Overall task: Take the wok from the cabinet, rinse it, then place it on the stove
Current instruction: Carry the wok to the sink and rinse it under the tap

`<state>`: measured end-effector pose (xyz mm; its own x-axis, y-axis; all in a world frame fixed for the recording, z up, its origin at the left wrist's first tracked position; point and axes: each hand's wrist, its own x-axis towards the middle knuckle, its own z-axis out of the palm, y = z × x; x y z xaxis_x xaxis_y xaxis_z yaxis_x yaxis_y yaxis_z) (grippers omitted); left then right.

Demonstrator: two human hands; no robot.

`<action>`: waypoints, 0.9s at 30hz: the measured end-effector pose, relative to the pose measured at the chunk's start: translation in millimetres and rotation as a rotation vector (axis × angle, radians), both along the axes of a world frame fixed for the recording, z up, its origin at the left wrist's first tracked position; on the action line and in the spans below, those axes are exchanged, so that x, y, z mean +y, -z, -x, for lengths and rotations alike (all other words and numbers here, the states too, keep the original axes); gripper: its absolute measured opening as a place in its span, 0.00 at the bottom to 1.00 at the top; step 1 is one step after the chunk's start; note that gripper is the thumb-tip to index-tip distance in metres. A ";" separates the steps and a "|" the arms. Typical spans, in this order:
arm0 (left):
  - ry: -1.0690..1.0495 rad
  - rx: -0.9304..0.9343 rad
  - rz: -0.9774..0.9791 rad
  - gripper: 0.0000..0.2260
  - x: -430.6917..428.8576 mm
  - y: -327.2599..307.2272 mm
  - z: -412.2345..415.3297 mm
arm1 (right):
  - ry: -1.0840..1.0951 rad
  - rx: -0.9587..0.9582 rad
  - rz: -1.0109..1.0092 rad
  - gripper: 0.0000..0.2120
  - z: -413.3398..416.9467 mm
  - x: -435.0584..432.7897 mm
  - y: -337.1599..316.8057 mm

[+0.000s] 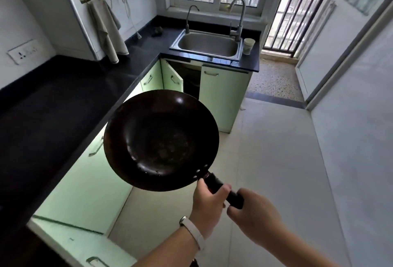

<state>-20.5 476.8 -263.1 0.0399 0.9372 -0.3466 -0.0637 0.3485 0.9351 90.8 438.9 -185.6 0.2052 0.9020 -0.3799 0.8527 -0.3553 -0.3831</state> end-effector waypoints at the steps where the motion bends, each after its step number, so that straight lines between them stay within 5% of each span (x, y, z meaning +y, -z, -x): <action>1: 0.009 -0.007 -0.003 0.12 16.8 0.4 0.0 | 0.011 -0.007 0.001 0.06 1.9 15.7 0.0; 13: 0.177 -0.119 -0.031 0.15 179.4 -21.5 12.4 | 0.061 0.013 0.032 0.01 20.9 167.9 -21.2; 27: 0.244 -0.044 -0.088 0.15 298.8 -30.9 -14.5 | 0.103 0.100 -0.059 0.07 -8.6 275.5 -27.4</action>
<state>-5.9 775.7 -232.2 0.2815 0.9244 -0.2575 -0.0291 0.2764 0.9606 99.4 714.3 -158.2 0.2618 0.8994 -0.3500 0.7691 -0.4136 -0.4873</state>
